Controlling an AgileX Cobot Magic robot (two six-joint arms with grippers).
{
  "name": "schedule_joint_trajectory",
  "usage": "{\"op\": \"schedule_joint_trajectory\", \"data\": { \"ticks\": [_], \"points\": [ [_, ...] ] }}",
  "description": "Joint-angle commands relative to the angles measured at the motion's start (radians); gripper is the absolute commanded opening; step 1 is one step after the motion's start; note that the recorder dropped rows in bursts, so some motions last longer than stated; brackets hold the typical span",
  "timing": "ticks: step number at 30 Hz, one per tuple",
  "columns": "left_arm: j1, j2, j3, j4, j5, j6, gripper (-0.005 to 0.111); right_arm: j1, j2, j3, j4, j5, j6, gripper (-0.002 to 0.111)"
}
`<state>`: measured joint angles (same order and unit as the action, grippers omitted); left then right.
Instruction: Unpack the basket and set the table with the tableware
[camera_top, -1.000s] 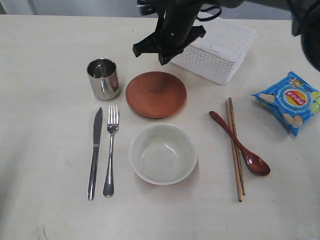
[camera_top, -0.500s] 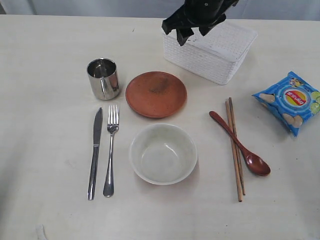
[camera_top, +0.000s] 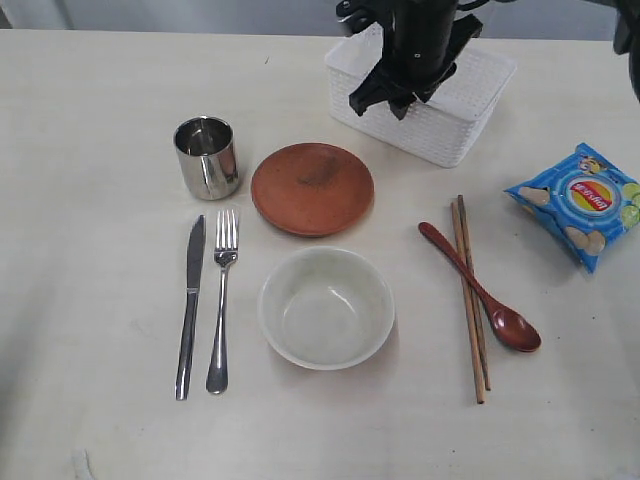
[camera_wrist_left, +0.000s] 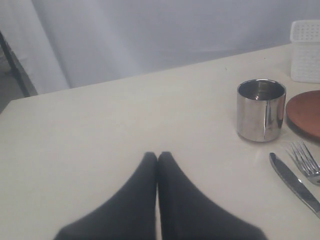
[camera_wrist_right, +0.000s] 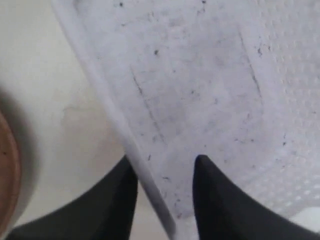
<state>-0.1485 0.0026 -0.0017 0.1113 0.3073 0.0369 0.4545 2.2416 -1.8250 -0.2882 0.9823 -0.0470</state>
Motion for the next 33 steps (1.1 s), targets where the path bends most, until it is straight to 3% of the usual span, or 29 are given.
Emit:
{"op": "schedule_joint_trajectory", "data": {
  "ticks": [1,3,9,16,19,24,33],
  "points": [
    [0.005,-0.003,0.002,-0.012,-0.008,-0.003,0.000,-0.035,0.006,-0.004,-0.029,0.060,0.006,0.011],
    [0.005,-0.003,0.002,-0.012,-0.008,-0.003,0.000,-0.052,0.002,-0.004,-0.029,0.082,0.006,-0.001],
    [0.005,-0.003,0.002,-0.012,-0.008,-0.003,0.000,-0.123,-0.032,-0.004,0.016,0.118,-0.009,0.000],
    [0.005,-0.003,0.002,-0.012,-0.008,-0.003,0.000,-0.158,-0.044,-0.004,0.248,0.129,-0.202,0.000],
    [0.005,-0.003,0.002,-0.012,-0.008,-0.003,0.000,-0.158,-0.044,-0.004,0.249,0.134,-0.205,0.014],
    [0.005,-0.003,0.002,-0.012,-0.008,-0.003,0.000,-0.156,-0.072,-0.004,0.258,0.142,-0.200,0.052],
    [0.005,-0.003,0.002,-0.012,-0.008,-0.003,0.000,-0.111,-0.215,-0.055,0.574,0.207,-0.249,0.054]
  ]
}}
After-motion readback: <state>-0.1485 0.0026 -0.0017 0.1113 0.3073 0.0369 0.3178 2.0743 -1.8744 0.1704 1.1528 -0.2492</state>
